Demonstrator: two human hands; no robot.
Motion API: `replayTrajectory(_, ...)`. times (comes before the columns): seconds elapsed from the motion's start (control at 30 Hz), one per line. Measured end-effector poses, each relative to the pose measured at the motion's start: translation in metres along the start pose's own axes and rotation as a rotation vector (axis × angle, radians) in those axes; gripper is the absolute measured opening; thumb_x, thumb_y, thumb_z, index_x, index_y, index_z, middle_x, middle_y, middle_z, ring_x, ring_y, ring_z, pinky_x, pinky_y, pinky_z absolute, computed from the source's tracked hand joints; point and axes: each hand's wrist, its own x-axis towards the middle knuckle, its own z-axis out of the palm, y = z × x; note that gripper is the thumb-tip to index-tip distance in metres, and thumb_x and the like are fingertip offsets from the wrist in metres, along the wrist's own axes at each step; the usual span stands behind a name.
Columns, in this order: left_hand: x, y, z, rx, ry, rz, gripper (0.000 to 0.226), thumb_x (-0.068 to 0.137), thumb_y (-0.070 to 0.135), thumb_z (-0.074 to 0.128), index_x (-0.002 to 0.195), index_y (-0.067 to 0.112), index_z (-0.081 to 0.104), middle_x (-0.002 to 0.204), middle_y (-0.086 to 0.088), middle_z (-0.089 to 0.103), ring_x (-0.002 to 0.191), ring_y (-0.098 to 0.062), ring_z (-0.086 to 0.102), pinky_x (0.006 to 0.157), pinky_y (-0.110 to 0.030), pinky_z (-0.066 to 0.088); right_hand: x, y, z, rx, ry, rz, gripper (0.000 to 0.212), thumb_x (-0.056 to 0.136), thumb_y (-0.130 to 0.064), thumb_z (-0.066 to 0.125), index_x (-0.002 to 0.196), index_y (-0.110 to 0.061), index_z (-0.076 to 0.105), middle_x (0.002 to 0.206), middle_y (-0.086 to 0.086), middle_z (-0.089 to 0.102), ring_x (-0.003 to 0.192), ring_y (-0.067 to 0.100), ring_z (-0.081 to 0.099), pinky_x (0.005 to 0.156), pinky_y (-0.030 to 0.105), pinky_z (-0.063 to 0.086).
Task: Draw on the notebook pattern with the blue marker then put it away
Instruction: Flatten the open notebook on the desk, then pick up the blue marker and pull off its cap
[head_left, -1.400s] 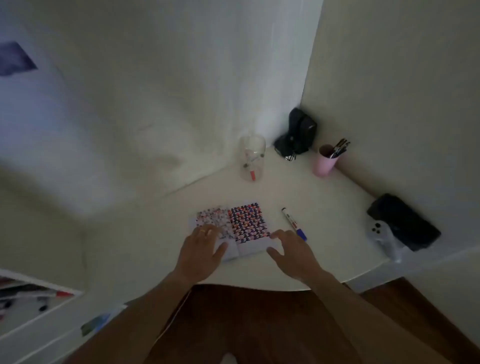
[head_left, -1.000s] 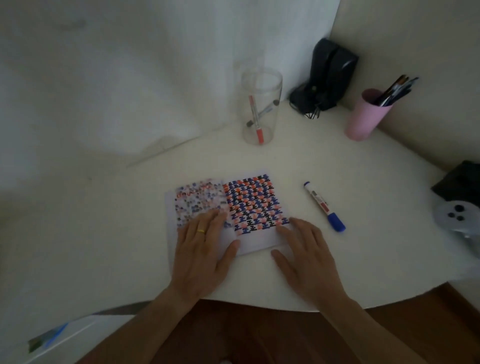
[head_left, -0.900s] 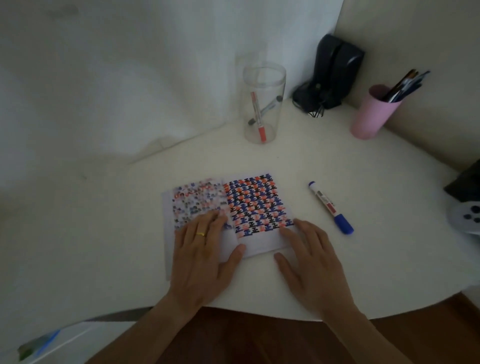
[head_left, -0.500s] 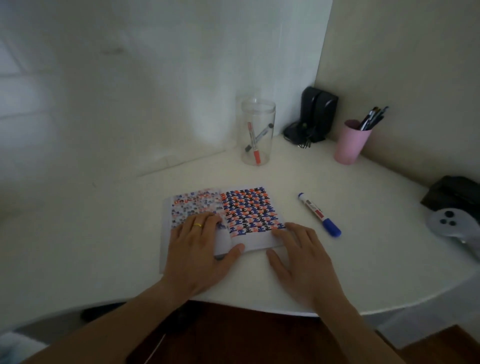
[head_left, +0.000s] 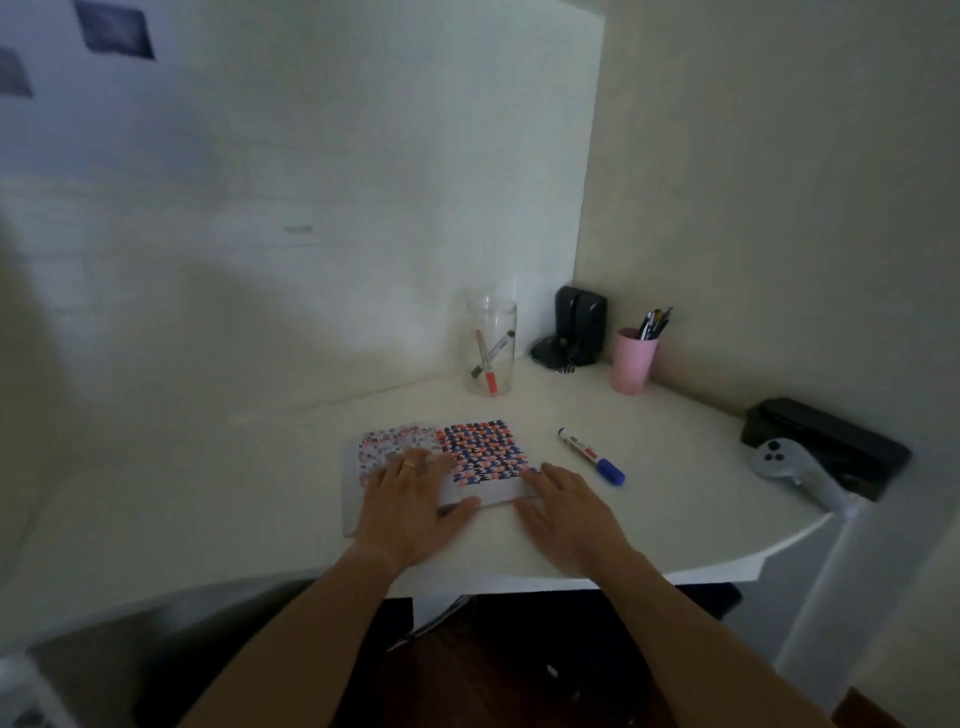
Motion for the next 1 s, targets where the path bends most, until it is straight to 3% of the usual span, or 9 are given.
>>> replayTrajectory(0.17,0.006,-0.009,0.01,0.013,-0.031,0.135,0.059,0.088,0.075,0.031,0.129,0.042,0.057,0.151,-0.005,0.05,0.14,-0.03,0.045,0.106,-0.051,0.04,0.022,0.022,-0.016,-0.143,0.212,0.123,0.046,0.101,-0.039,0.047,0.144,-0.022,0.05,0.148,0.008,0.053,0.133,0.029,0.049,0.105,0.04,0.044)
replayTrajectory(0.3,0.012,-0.009,0.014,0.033,-0.03,0.148,0.055,0.09,0.073,0.03,0.127,0.042,0.056,0.147,-0.008,0.053,0.135,-0.034,0.049,0.101,-0.055,0.044,0.048,0.043,-0.023,-0.325,0.143,0.278,0.044,0.098,-0.024,0.049,0.141,-0.017,0.047,0.133,0.012,0.057,0.116,0.031,0.056,0.091,0.042,0.051)
replayTrajectory(0.47,0.018,-0.01,0.014,0.033,-0.066,0.149,0.055,0.088,0.076,0.029,0.125,0.043,0.054,0.145,-0.006,0.052,0.13,-0.033,0.05,0.098,-0.055,0.044,0.077,0.04,-0.017,-0.424,0.13,0.227,0.039,0.097,-0.008,0.047,0.135,-0.015,0.05,0.123,0.011,0.059,0.109,0.029,0.059,0.083,0.04,0.054)
replayTrajectory(0.53,0.025,-0.012,0.009,0.009,-0.141,0.136,0.061,0.082,0.083,0.025,0.121,0.045,0.051,0.144,-0.002,0.049,0.131,-0.031,0.046,0.099,-0.056,0.041,0.092,0.024,-0.019,-0.274,0.208,0.201,0.039,0.097,-0.008,0.051,0.135,-0.015,0.052,0.121,0.011,0.061,0.104,0.028,0.059,0.08,0.039,0.053)
replayTrajectory(0.6,0.041,-0.019,0.002,-0.06,-0.264,0.113,0.065,0.076,0.087,0.019,0.117,0.048,0.05,0.139,0.004,0.045,0.131,-0.026,0.04,0.101,-0.056,0.039,0.109,0.004,-0.021,0.059,0.242,0.177,0.04,0.099,-0.011,0.055,0.139,-0.014,0.053,0.122,0.01,0.064,0.103,0.026,0.062,0.08,0.035,0.053)
replayTrajectory(0.73,0.088,-0.039,-0.011,-0.212,-0.446,0.245,0.055,0.099,0.062,0.023,0.111,0.031,0.066,0.117,-0.004,0.062,0.117,-0.021,0.051,0.102,-0.045,0.043,0.135,-0.024,-0.019,0.898,0.058,0.258,0.036,0.097,-0.01,0.064,0.132,-0.008,0.063,0.115,0.012,0.068,0.09,0.021,0.065,0.069,0.024,0.052)
replayTrajectory(0.8,0.11,-0.05,-0.011,-0.306,-0.419,0.189,0.044,0.103,0.05,0.038,0.106,0.02,0.071,0.107,-0.005,0.068,0.103,-0.02,0.06,0.096,-0.041,0.048,0.142,-0.029,-0.015,1.201,-0.048,0.316,0.029,0.092,-0.008,0.068,0.121,-0.004,0.07,0.112,0.013,0.068,0.089,0.022,0.064,0.068,0.028,0.057)
replayTrajectory(0.9,0.134,-0.061,-0.001,-0.292,-0.281,0.159,0.029,0.101,0.044,0.049,0.105,0.026,0.071,0.103,0.004,0.075,0.09,-0.015,0.066,0.088,-0.036,0.053,0.146,-0.027,-0.005,1.415,-0.131,0.327,0.025,0.09,-0.012,0.072,0.113,-0.002,0.076,0.112,0.012,0.07,0.09,0.023,0.068,0.061,0.023,0.058)
replayTrajectory(1.0,0.137,-0.068,0.016,-0.291,-0.115,0.181,0.024,0.101,0.042,0.048,0.103,0.03,0.069,0.099,0.007,0.075,0.083,-0.01,0.065,0.081,-0.032,0.053,0.145,-0.021,0.005,1.459,-0.129,0.281,0.037,0.082,-0.027,0.078,0.107,0.0,0.077,0.081,0.003,0.075,0.062,0.01,0.072,0.055,0.017,0.055)
